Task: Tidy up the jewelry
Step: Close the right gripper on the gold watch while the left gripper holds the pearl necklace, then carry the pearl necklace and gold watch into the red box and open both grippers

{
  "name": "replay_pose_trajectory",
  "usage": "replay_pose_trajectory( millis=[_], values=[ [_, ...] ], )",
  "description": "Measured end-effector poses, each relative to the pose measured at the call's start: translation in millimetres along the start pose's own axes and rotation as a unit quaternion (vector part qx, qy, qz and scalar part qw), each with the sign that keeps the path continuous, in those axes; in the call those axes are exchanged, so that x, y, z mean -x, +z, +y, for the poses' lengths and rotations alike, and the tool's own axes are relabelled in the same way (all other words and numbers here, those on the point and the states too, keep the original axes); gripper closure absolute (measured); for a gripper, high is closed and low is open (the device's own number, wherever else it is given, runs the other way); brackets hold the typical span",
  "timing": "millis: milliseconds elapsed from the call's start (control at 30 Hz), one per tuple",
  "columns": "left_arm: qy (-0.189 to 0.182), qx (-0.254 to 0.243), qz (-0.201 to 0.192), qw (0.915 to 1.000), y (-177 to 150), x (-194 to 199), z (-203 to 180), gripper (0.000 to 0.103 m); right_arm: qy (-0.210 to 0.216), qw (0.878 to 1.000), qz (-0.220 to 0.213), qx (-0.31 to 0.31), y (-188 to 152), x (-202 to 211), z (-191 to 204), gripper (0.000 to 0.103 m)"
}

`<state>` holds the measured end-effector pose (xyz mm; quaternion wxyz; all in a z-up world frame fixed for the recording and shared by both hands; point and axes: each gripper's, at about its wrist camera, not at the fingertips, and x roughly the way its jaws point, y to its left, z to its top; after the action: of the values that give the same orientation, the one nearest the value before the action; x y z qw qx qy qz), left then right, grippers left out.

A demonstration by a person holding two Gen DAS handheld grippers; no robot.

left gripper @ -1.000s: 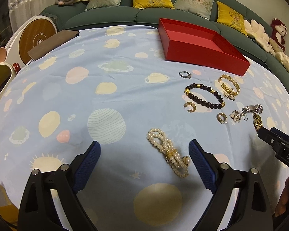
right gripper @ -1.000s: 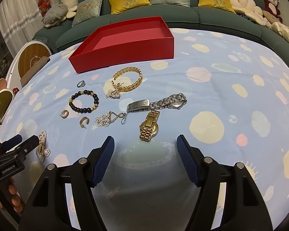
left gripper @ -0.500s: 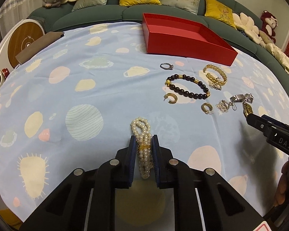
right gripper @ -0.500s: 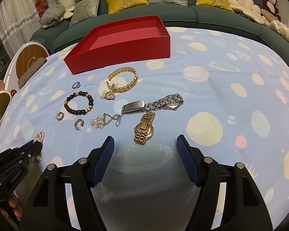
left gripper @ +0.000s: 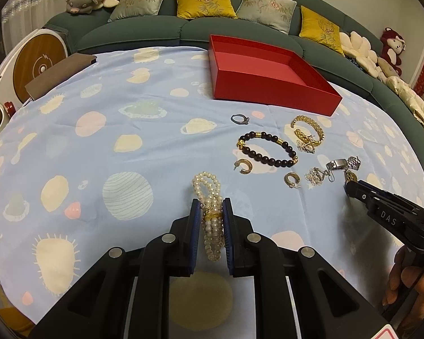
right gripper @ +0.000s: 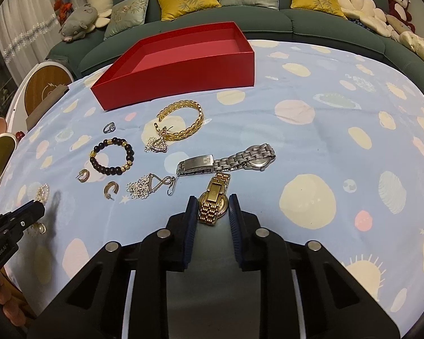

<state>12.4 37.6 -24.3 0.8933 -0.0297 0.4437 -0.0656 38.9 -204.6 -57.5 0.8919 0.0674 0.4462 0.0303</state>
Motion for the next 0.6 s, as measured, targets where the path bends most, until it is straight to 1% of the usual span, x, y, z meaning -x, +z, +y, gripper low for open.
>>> replay_pose_trajectory(
  millis=[133, 333, 600],
  values=[
    [-0.005, 0.003, -0.007, 1.0, 5.4, 4.6, -2.8, 0.09, 0.01, 1.0, -0.009, -0.003, 0.0, 7.7, -0.4, 0.081],
    [-0.022, 0.013, -0.028, 0.9993, 22.1, 17.3, -12.9, 0.09, 0.035, 0.998, -0.045, -0.001, 6.7, 35.3, 1.3, 0.081],
    [-0.043, -0.003, -0.066, 0.9969, 54.2, 37.1, -41.5, 0.09, 0.059, 0.995, -0.078, -0.006, 24.1, 62.8, 1.1, 0.081]
  ],
)
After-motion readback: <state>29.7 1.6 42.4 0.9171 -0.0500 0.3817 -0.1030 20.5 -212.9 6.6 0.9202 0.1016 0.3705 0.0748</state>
